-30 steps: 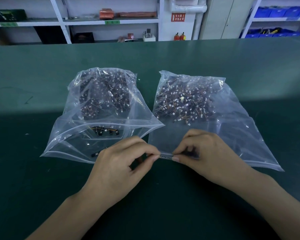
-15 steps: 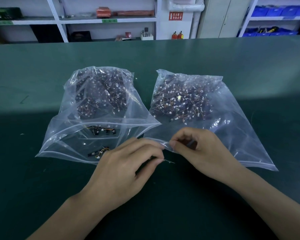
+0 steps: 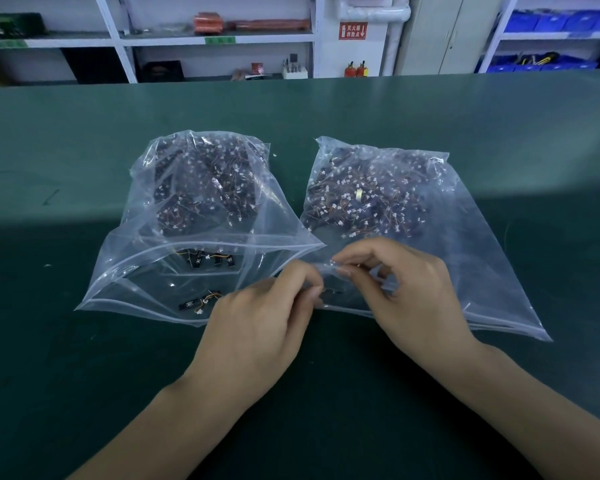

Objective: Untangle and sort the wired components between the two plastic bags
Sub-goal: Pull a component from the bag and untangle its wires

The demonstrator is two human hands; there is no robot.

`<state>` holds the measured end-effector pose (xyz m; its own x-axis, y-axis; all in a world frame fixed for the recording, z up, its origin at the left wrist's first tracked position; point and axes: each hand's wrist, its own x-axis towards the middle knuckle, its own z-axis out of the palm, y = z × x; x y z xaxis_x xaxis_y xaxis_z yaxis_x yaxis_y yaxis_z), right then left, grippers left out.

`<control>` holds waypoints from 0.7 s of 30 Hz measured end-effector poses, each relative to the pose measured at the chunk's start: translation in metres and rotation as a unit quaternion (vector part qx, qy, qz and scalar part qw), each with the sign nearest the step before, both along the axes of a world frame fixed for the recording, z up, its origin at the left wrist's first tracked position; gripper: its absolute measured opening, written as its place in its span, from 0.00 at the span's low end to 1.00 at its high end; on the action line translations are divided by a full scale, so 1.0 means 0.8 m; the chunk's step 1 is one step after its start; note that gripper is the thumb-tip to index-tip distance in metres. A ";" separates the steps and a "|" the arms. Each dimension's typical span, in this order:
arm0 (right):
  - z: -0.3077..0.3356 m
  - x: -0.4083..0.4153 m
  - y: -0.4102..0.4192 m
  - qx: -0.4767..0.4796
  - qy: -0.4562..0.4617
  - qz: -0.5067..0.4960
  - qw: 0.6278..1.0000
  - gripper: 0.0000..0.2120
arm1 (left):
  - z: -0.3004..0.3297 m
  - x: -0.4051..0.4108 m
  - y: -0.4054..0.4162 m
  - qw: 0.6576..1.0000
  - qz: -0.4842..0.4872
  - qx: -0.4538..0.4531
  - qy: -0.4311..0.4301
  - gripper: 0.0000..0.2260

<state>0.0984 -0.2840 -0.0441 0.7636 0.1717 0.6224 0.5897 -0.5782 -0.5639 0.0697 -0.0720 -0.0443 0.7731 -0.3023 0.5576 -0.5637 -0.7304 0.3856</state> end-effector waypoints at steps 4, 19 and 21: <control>-0.001 0.002 0.000 0.017 0.001 0.006 1.000 0.08 | 0.004 0.002 0.000 0.993 0.020 0.056 -0.105 0.05; -0.005 0.001 0.002 0.035 0.006 0.029 0.999 0.08 | 0.002 0.010 0.007 0.974 -0.021 0.195 -0.113 0.16; -0.006 0.000 0.003 0.035 0.017 0.030 0.999 0.08 | 0.002 0.008 0.004 0.972 -0.007 0.220 -0.087 0.18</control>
<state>0.0987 -0.2817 -0.0487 0.7738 0.1755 0.6086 0.6024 -0.5008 -0.6215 0.0761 -0.0685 -0.0429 0.6736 -0.5500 0.4937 -0.6027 -0.7954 -0.0638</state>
